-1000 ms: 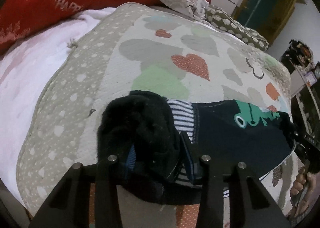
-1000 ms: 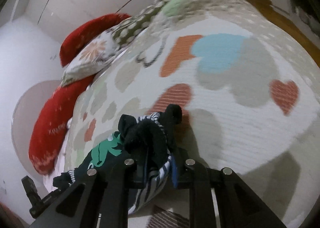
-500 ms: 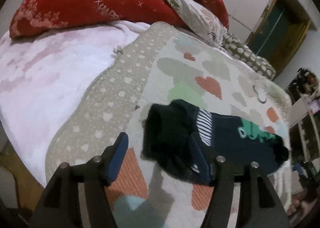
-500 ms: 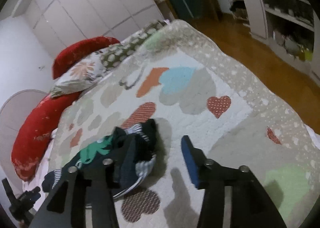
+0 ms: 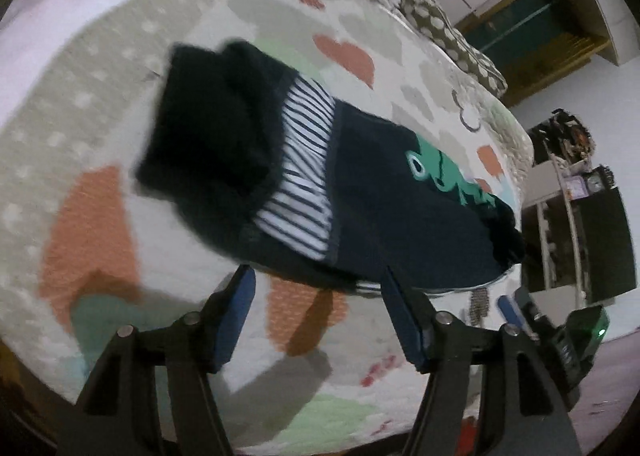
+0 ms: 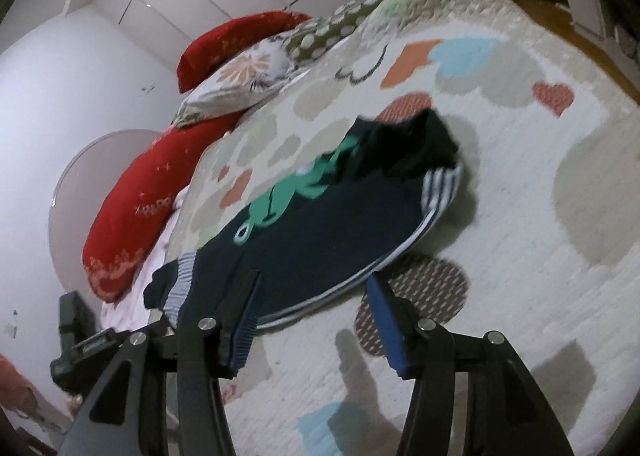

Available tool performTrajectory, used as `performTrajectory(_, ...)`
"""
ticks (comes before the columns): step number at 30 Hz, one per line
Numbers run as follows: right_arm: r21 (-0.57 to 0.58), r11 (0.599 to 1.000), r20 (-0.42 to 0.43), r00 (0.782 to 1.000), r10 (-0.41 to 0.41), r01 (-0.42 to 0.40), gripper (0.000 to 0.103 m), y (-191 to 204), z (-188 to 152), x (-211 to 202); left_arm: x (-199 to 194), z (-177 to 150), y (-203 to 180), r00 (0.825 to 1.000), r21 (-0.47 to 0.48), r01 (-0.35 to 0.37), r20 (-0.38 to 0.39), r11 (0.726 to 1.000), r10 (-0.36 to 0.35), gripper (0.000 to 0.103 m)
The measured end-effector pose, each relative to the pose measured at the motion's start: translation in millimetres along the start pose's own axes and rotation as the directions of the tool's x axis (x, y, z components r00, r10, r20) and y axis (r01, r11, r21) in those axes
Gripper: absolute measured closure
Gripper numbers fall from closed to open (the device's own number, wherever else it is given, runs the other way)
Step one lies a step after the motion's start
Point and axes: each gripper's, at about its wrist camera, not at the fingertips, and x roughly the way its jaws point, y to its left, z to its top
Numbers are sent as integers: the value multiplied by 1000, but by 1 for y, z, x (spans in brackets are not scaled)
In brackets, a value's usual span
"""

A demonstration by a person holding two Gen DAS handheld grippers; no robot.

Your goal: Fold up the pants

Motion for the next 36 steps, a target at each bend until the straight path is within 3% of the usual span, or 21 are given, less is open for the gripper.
performTrajectory(5, -2, 1000, -20, 1000, 17, -17, 46, 4, -7, 6, 13, 6, -11, 1000, 4, -6, -13, 1000, 6, 46)
performTrajectory(9, -10, 1000, -17, 1000, 15, -15, 46, 7, -11, 6, 12, 12, -12, 1000, -6, -5, -27, 1000, 4, 61)
performTrajectory(12, -9, 1000, -25, 1000, 17, -17, 46, 8, -12, 9, 0, 9, -9, 999, -19, 16, -35, 1000, -17, 61)
performTrajectory(17, -2, 1000, -39, 999, 25, -25, 46, 9, -15, 14, -24, -1, -5, 999, -39, 45, 16, 998, -44, 61)
performTrajectory(23, 2, 1000, -60, 998, 31, -31, 46, 12, -19, 22, -5, 5, -12, 997, -42, 66, -36, 997, -67, 61)
performTrajectory(30, -12, 999, -52, 998, 34, -35, 46, 14, -21, 15, 10, 15, -11, 997, -70, 63, -34, 996, -65, 61)
performTrajectory(33, -8, 997, -60, 996, 73, -74, 46, 17, -21, 17, 8, 18, -14, 997, -59, 70, -9, 996, -70, 61)
performTrajectory(36, 4, 993, -86, 989, 117, -117, 46, 21, -22, 24, 19, 19, -16, 997, -62, 60, -40, 996, -63, 61)
